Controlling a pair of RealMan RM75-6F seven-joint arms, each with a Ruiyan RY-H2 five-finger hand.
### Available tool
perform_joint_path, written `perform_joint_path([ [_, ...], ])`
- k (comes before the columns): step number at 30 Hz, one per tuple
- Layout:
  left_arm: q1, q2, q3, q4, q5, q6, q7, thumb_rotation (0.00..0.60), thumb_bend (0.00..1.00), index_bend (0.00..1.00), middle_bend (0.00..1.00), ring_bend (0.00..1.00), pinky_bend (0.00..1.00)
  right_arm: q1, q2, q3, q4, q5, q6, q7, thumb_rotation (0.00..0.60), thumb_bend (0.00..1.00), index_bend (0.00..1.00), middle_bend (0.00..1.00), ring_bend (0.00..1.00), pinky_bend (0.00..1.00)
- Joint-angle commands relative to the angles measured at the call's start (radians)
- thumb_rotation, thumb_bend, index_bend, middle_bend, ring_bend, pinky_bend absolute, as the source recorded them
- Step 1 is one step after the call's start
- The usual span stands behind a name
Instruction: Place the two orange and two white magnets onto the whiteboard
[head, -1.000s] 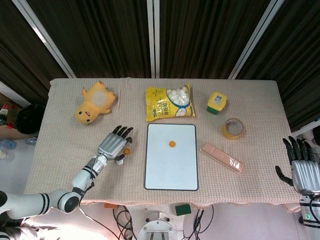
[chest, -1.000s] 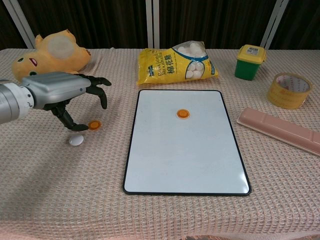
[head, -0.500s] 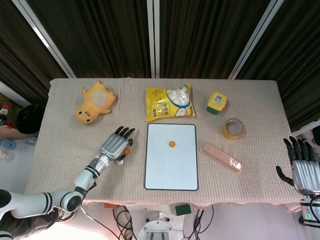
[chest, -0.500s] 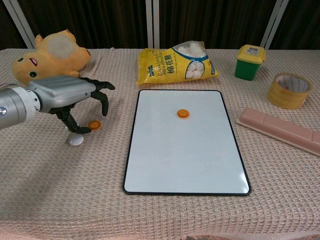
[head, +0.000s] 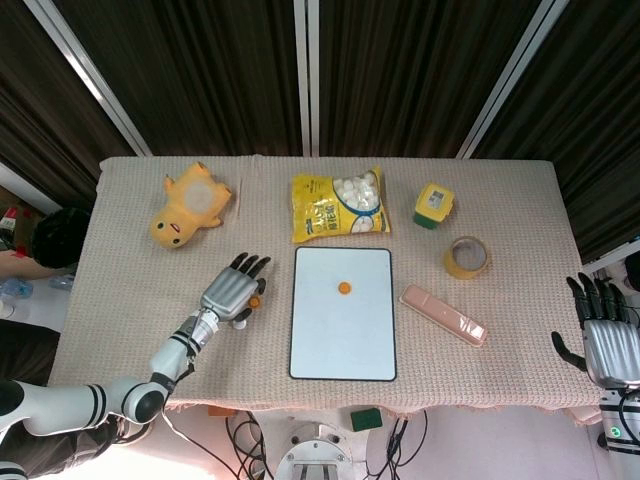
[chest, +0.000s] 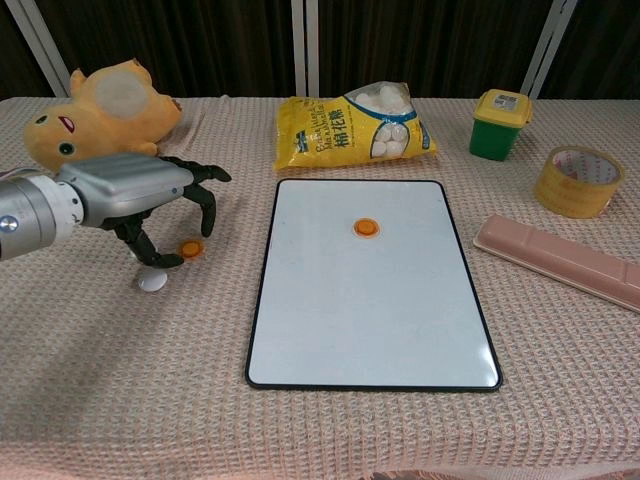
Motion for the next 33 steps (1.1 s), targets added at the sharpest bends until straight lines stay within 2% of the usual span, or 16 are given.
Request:
perform_joint_path([
  [1, 0.001, 0.001, 0.0, -0.003, -0.003, -0.001, 0.001, 0.6, 0.26, 0.39, 0.0, 0.0, 0.04, 0.001, -0.002, -0.001, 0.001, 0.001, -0.002, 0.0, 0.6, 0.3, 0.0, 0.0, 0.0, 0.0],
  [33, -0.002, -0.014, -0.009, 0.008, 0.003, 0.005, 0.006, 0.6, 0.3, 0.48, 0.0, 0.0, 0.04, 0.006, -0.01, -0.002, 0.022, -0.002, -0.007, 0.018, 0.6, 0.31, 0.0, 0.0, 0.0, 0.0],
])
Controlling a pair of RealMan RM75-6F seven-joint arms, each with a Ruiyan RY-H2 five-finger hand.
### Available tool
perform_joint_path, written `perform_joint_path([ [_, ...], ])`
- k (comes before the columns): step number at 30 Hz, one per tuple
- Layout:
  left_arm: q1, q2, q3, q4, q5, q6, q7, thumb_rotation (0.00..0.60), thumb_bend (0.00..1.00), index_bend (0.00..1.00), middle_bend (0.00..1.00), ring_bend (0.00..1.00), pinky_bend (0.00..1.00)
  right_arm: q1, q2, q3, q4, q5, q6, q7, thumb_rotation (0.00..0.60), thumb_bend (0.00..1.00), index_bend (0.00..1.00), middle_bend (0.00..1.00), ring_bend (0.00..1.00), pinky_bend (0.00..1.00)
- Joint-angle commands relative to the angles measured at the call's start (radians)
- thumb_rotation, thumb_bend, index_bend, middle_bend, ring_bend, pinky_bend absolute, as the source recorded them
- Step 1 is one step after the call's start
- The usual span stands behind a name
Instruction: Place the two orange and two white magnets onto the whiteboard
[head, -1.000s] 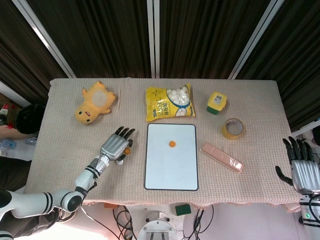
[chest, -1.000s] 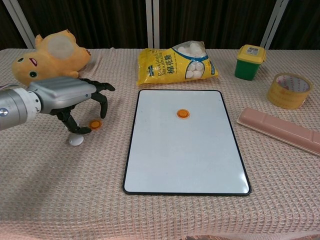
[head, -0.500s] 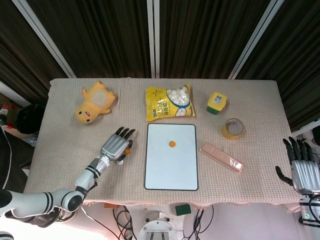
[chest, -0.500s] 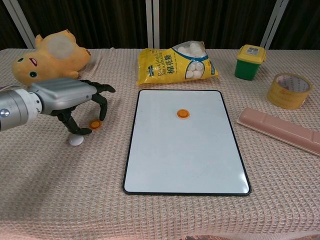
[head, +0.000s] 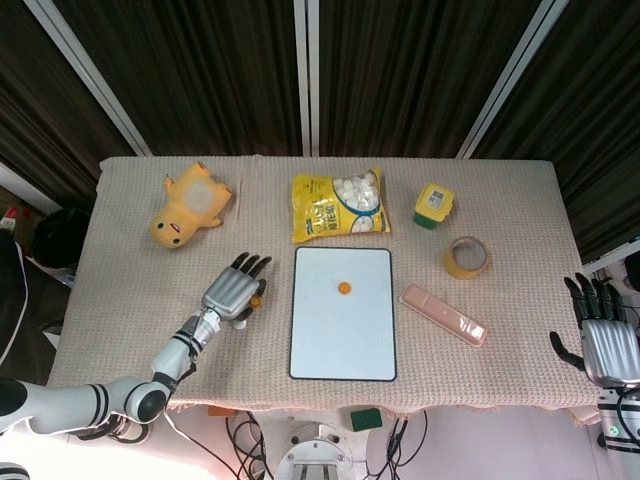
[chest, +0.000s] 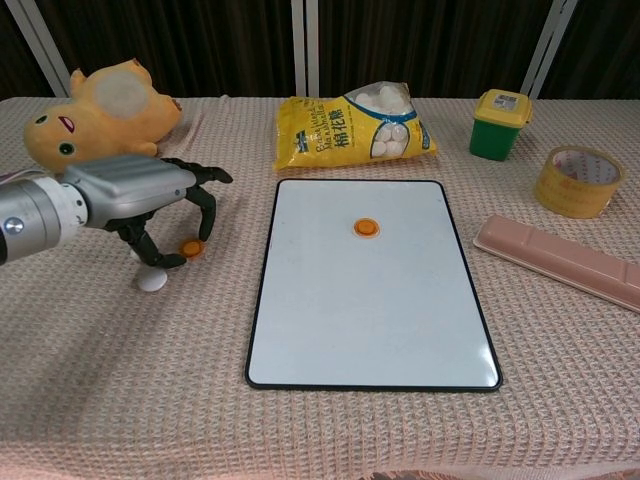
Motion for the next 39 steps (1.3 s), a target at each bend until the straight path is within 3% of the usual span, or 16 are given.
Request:
perform_joint_path([
  [1, 0.002, 0.0, -0.006, -0.006, 0.015, 0.012, -0.009, 0.6, 0.31, 0.49, 0.0, 0.0, 0.04, 0.0, 0.001, 0.0, -0.001, 0.001, 0.0, 0.0, 0.6, 0.31, 0.0, 0.0, 0.0, 0.0],
  [12, -0.055, 0.017, -0.071, -0.049, 0.07, 0.001, -0.026, 0.6, 0.31, 0.51, 0.02, 0.0, 0.04, -0.004, 0.001, 0.001, -0.002, 0.0, 0.01, 0.005, 0.6, 0.31, 0.0, 0.0, 0.0, 0.0],
  [27, -0.25, -0.141, -0.173, 0.073, -0.073, -0.157, 0.017, 0.6, 0.31, 0.51, 0.02, 0.0, 0.04, -0.019, 0.019, 0.007, -0.006, 0.009, 0.031, 0.02, 0.6, 0.31, 0.0, 0.0, 0.0, 0.0],
  [39, -0.327, -0.234, -0.164, 0.215, -0.142, -0.208, 0.011, 0.6, 0.31, 0.5, 0.02, 0.0, 0.04, -0.022, 0.024, 0.01, -0.001, 0.011, 0.032, 0.031, 0.6, 0.31, 0.0, 0.0, 0.0, 0.0],
])
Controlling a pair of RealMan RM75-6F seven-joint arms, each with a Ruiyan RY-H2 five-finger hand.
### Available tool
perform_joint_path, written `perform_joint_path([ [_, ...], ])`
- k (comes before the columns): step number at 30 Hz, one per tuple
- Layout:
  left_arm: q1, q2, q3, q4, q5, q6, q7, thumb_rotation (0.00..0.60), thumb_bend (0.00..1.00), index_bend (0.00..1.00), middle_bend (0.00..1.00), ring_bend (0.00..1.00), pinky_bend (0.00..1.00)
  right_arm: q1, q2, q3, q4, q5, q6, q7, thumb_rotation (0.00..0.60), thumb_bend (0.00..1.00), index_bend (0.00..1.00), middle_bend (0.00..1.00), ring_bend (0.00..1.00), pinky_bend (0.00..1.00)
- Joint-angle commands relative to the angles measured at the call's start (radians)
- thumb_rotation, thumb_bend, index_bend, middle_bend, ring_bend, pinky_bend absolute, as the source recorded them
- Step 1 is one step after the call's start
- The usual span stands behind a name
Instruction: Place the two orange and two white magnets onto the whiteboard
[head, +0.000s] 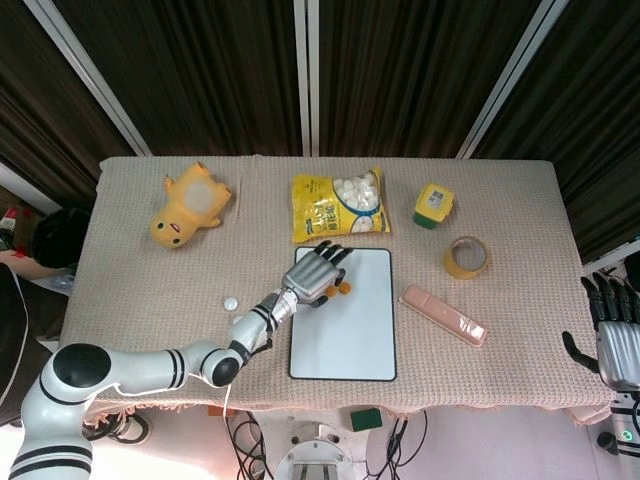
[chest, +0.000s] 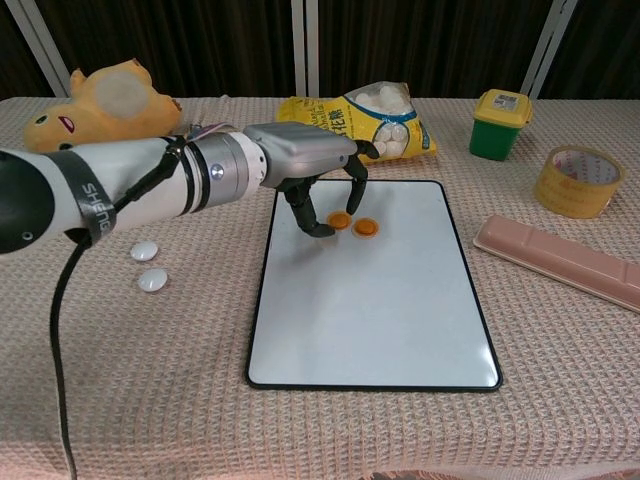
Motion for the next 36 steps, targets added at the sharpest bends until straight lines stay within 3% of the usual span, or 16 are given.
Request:
perform_joint_path([
  [1, -0.012, -0.017, 0.009, 0.024, -0.007, -0.003, -0.004, 0.6, 0.31, 0.5, 0.02, 0.0, 0.04, 0.0, 0.002, 0.001, -0.001, 0.001, 0.0, 0.001, 0.6, 0.31, 0.0, 0.0, 0.0, 0.0],
  [36, -0.044, -0.055, 0.034, 0.123, 0.021, -0.01, -0.059, 0.6, 0.31, 0.48, 0.02, 0.0, 0.04, -0.001, 0.009, 0.004, 0.001, 0.009, -0.009, 0.004, 0.6, 0.31, 0.0, 0.0, 0.0, 0.0],
])
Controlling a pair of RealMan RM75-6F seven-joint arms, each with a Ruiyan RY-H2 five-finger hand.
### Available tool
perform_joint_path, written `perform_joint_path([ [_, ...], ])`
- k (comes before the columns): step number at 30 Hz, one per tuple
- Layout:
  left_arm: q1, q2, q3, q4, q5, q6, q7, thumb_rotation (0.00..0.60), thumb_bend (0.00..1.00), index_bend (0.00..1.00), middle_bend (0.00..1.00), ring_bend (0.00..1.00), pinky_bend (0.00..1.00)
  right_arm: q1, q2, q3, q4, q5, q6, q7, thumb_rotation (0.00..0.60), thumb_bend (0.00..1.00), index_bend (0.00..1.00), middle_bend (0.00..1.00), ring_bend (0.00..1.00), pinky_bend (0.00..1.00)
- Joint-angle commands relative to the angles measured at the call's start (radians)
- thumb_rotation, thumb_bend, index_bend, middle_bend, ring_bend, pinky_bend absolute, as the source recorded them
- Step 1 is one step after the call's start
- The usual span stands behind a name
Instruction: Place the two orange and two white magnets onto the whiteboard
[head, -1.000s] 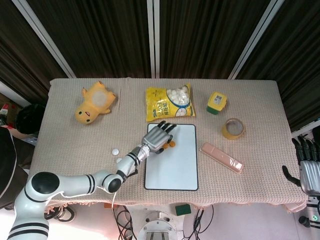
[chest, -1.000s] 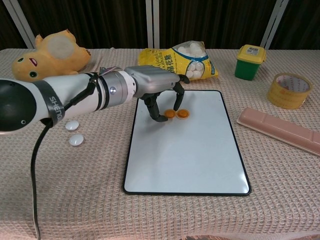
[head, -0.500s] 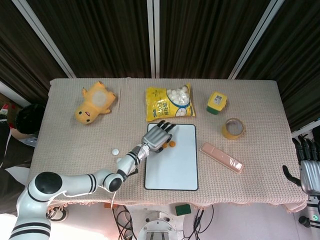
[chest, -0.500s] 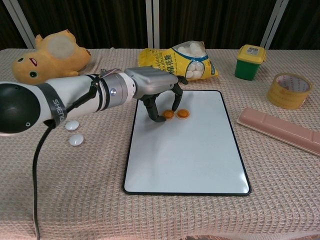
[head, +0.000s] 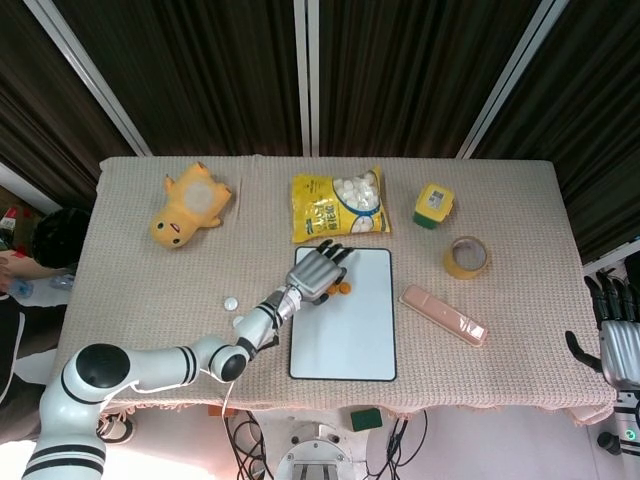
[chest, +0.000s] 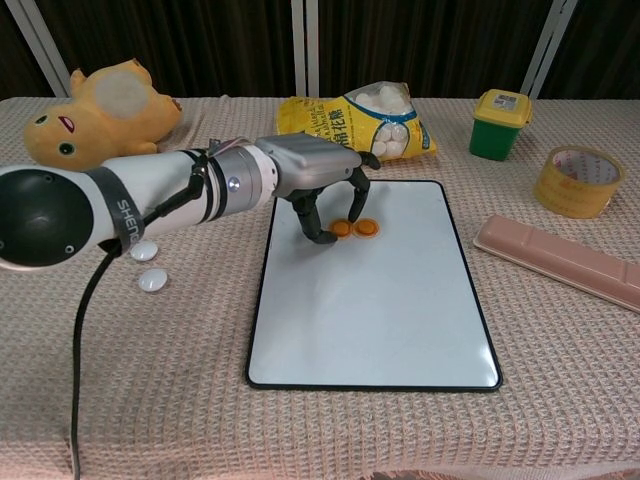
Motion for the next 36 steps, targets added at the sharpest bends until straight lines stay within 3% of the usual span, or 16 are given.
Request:
perform_joint_path([
  [1, 0.0, 0.0, 0.001, 0.0, 0.0, 0.0, -0.001, 0.6, 0.31, 0.47, 0.02, 0.0, 0.04, -0.001, 0.0, 0.0, 0.001, 0.002, -0.001, 0.002, 0.6, 0.31, 0.0, 0.0, 0.0, 0.0],
  [15, 0.0, 0.005, 0.004, -0.006, 0.012, 0.0, -0.017, 0.6, 0.31, 0.31, 0.02, 0.0, 0.04, 0.0, -0.004, 0.001, 0.009, 0.006, -0.005, 0.009, 0.6, 0.31, 0.0, 0.0, 0.0, 0.0],
  [21, 0.007, 0.024, 0.002, -0.038, 0.024, 0.016, -0.025, 0.6, 0.31, 0.29, 0.02, 0.0, 0.04, -0.001, -0.004, 0.003, 0.008, 0.003, 0.0, 0.006, 0.6, 0.31, 0.0, 0.0, 0.0, 0.0],
  [25, 0.028, 0.068, 0.011, -0.103, 0.031, 0.053, -0.011, 0.6, 0.31, 0.29, 0.02, 0.0, 0.04, -0.002, 0.0, 0.004, 0.002, 0.001, 0.007, 0.005, 0.6, 0.31, 0.0, 0.0, 0.0, 0.0],
  [30, 0.114, 0.193, 0.048, -0.275, 0.038, 0.178, 0.03, 0.6, 0.31, 0.29, 0.02, 0.0, 0.04, -0.004, 0.006, 0.006, -0.005, -0.005, 0.015, 0.004, 0.6, 0.31, 0.0, 0.0, 0.0, 0.0],
  [36, 0.26, 0.351, 0.145, -0.468, 0.093, 0.344, 0.04, 0.6, 0.29, 0.3, 0.03, 0.0, 0.04, 0.003, 0.006, 0.005, -0.008, -0.013, 0.011, 0.002, 0.6, 0.31, 0.0, 0.0, 0.0, 0.0],
])
